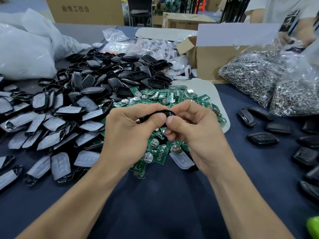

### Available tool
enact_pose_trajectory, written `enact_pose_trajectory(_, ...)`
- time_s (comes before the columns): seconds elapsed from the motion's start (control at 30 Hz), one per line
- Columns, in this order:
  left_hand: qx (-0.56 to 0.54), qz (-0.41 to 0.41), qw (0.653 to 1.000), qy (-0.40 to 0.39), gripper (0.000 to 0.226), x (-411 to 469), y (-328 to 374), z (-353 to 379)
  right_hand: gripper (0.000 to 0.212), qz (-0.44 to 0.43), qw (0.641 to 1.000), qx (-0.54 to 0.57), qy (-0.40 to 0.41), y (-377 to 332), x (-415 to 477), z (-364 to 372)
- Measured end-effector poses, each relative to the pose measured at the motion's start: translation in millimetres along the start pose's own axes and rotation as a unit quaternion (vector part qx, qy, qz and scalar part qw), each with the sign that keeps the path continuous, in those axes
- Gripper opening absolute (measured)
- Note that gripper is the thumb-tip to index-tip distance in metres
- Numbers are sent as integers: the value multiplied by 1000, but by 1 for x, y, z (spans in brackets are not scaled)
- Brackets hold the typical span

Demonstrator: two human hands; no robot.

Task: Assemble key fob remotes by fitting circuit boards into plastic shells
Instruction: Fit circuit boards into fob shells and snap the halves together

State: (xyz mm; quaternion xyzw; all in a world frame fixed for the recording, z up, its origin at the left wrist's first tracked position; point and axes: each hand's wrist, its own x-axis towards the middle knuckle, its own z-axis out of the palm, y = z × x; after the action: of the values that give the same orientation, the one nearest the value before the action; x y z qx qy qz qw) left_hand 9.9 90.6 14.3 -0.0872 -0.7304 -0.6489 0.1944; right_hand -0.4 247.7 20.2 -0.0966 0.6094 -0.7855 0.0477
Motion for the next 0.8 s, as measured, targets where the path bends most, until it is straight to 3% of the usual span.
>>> enact_pose_trajectory(0.13, -8, -18, 1000, 14, 32, -4, -3, 6, 32, 52, 998, 42, 7, 3, -2, 8)
enact_pose_trajectory(0.33, -62, -37, 997, 10, 29, -2, -3, 7, 25, 26, 999, 22, 25, 4, -2, 12)
enact_pose_trajectory(0.53, -88, -123, 988, -18, 22, 6, -6, -3, 30, 67, 993, 86, 41, 4, 2, 6)
enact_pose_trajectory(0.8, -33, -75, 996, -42, 35, 8, -10, -8, 34, 16, 998, -7, 61, 4, 2, 1)
